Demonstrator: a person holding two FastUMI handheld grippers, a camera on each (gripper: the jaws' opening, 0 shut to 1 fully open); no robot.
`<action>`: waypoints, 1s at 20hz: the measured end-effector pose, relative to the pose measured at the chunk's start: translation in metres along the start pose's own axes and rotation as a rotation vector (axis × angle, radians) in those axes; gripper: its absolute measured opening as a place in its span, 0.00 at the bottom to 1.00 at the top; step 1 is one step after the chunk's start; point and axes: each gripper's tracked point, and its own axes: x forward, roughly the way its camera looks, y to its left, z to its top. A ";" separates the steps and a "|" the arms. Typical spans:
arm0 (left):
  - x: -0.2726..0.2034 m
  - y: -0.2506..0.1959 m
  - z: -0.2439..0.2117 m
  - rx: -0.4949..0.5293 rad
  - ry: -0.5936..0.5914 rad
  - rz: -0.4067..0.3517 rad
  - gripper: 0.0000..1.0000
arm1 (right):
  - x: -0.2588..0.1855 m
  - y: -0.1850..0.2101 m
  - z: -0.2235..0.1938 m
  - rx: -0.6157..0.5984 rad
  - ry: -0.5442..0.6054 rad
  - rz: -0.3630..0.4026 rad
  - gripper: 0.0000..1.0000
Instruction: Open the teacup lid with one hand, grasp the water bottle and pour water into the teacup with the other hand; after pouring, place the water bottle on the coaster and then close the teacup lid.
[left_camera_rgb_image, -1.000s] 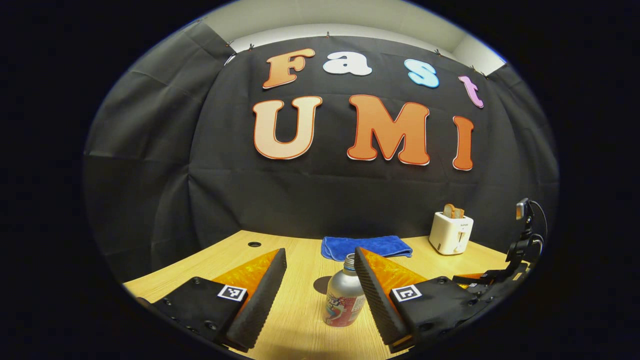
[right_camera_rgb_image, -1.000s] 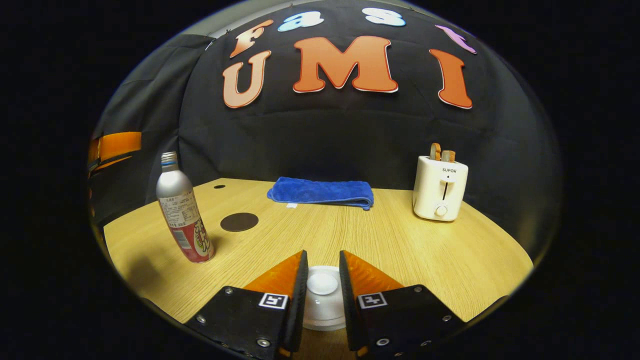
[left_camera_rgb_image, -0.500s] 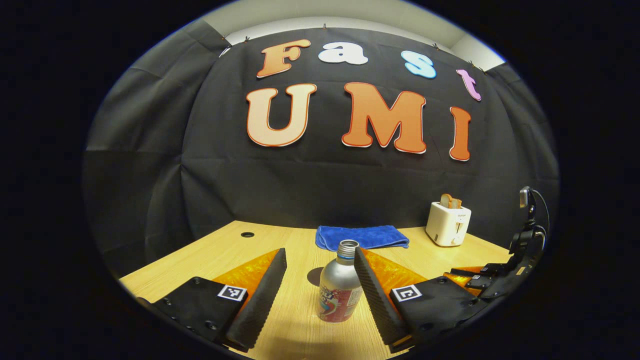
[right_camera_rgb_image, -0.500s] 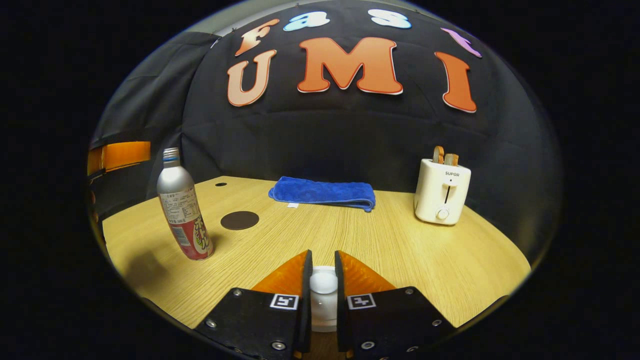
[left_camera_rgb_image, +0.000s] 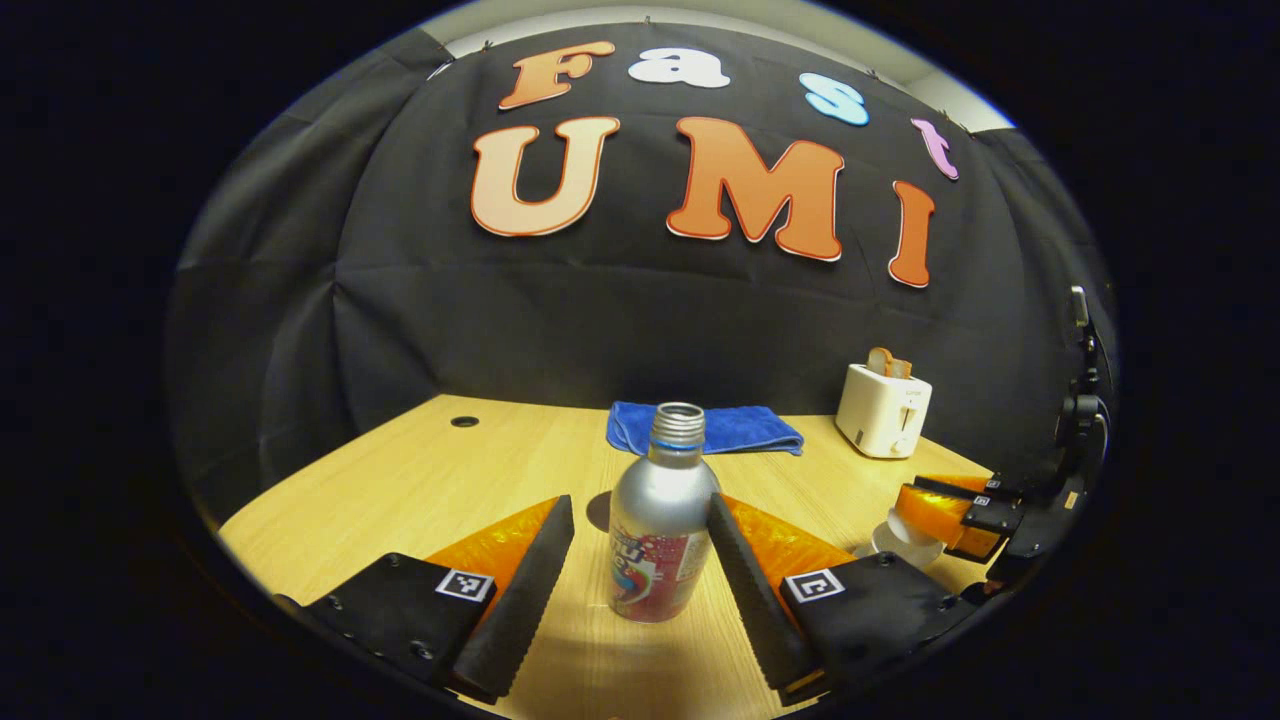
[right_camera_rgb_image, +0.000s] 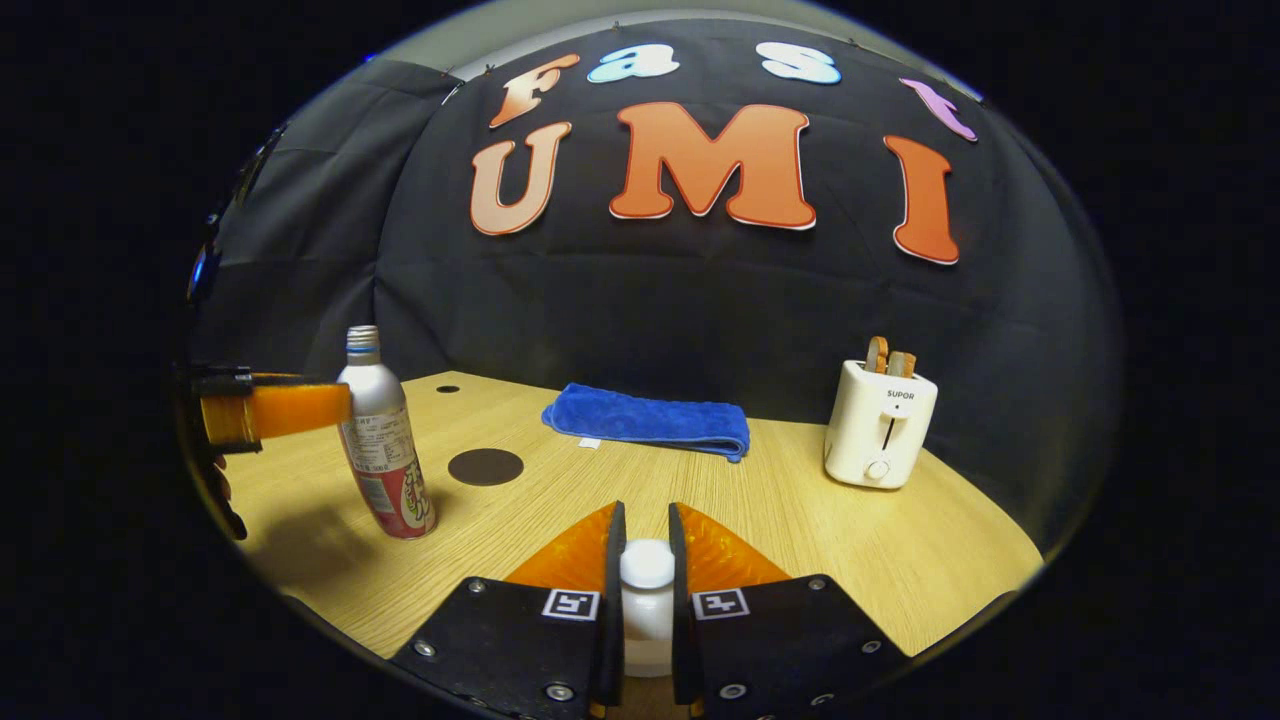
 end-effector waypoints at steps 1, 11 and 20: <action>0.003 -0.002 -0.006 0.000 0.012 -0.007 0.91 | -0.001 -0.001 0.004 0.006 -0.008 0.000 0.20; 0.036 -0.009 -0.047 0.064 0.117 0.011 0.90 | -0.019 -0.019 0.037 0.048 -0.077 -0.009 0.19; 0.044 -0.007 -0.052 0.109 0.144 0.026 0.85 | -0.033 -0.046 0.046 0.077 -0.098 -0.055 0.19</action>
